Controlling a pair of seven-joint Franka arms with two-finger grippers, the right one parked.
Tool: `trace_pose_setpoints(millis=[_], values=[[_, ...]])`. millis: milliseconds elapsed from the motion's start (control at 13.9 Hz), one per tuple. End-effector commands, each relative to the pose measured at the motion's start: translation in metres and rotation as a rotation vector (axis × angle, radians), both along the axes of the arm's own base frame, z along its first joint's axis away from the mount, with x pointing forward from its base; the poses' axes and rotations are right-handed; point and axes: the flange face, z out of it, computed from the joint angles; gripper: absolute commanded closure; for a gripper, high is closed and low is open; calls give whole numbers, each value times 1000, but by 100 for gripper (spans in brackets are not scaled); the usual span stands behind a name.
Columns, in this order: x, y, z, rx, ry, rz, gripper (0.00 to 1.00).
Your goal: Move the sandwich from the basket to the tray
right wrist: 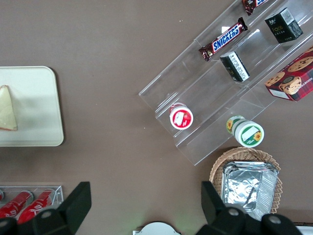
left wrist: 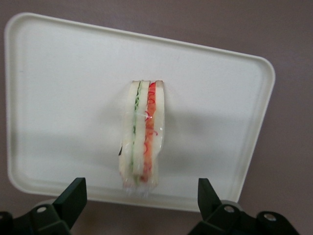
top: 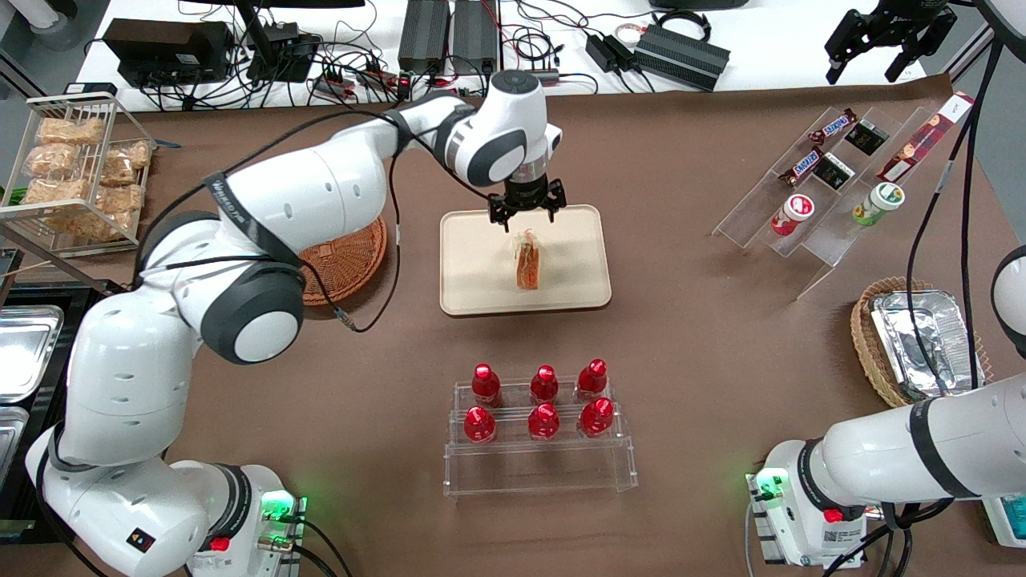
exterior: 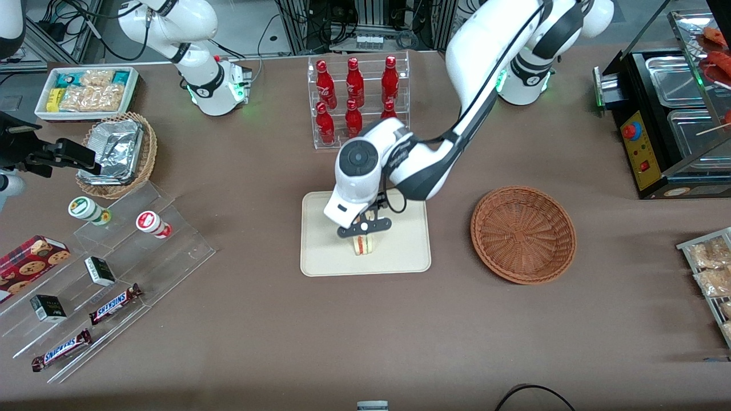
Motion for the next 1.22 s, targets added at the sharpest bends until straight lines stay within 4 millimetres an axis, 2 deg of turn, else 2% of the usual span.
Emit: trace_pose_setpoints(millis=[0, 288, 504, 576, 719, 1151], values=[[-7, 11, 56, 10, -41, 19, 0], [0, 33, 88, 40, -79, 33, 0], [16, 55, 85, 78, -81, 52, 0], [18, 64, 90, 97, -76, 55, 0], [35, 101, 95, 110, -55, 15, 0], [47, 215, 102, 145, -5, -143, 0]])
